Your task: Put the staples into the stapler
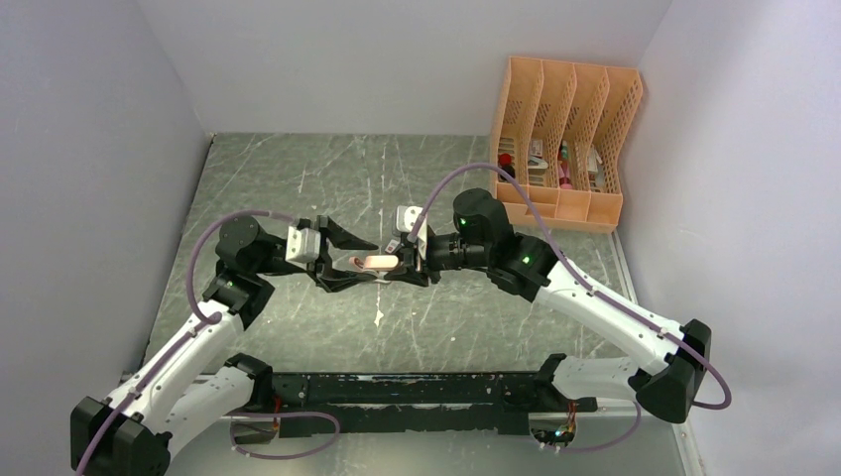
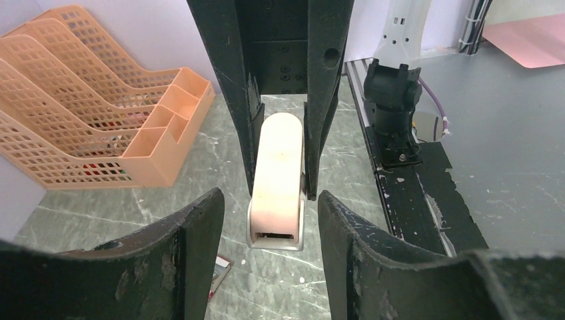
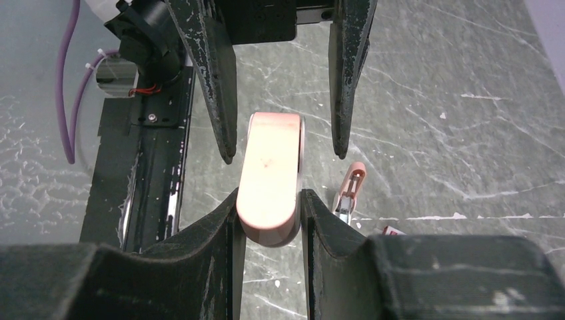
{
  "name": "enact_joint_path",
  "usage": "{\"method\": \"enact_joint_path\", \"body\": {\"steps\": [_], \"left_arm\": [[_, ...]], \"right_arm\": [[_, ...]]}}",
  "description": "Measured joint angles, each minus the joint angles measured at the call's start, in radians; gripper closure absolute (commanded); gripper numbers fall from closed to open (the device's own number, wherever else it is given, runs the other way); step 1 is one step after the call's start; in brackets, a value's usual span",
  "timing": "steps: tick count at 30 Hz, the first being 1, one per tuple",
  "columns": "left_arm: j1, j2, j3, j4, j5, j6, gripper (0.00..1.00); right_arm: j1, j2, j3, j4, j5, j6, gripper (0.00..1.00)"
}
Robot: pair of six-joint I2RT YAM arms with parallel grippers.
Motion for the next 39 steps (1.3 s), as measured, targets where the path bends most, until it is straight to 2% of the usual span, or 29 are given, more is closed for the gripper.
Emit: {"method": "enact_joint_path", "body": {"steps": [3, 8, 13, 19, 20, 21, 24, 29, 34, 39], "left_arm": [[0.000, 0.000, 0.000, -0.003, 0.000, 0.003, 0.35], [0.000, 0.001, 0.000, -0.032, 0.001, 0.026, 0.37], [0.000, 0.006, 0.000, -0.040, 0.002, 0.031, 0.52], [0.000, 0.016, 0.000, -0.038, 0.018, 0.025, 0.82], [0.000, 0.018, 0.000, -0.038, 0.023, 0.025, 0.87], [0.000, 0.021, 0.000, -0.039, 0.024, 0.027, 0.92], [0.000, 0.023, 0.000, -0.042, 0.026, 0.029, 0.93], [0.000, 0.014, -0.003, -0.034, -0.006, 0.035, 0.93], [0.000, -0.008, -0.046, 0.043, -0.054, 0.015, 0.93], [0.000, -0.043, -0.112, 0.117, -0.110, 0.000, 0.93]], "right_arm": [[0.000, 0.000, 0.000, 0.007, 0.000, 0.001, 1.00], [0.001, 0.000, 0.000, 0.014, 0.000, 0.004, 1.00], [0.002, 0.000, 0.000, 0.014, -0.001, 0.005, 1.00], [0.002, 0.000, 0.000, 0.014, 0.004, 0.004, 0.99], [0.002, 0.000, -0.001, 0.014, 0.006, 0.004, 0.95], [0.002, -0.001, -0.003, 0.014, 0.006, 0.005, 0.84], [0.002, -0.002, -0.006, 0.015, 0.012, 0.013, 0.56], [0.004, -0.051, -0.037, 0.039, 0.042, 0.075, 0.27], [0.005, -0.173, -0.096, 0.100, 0.105, 0.187, 0.15], [0.005, -0.268, -0.140, 0.222, 0.265, 0.407, 0.13]]}}
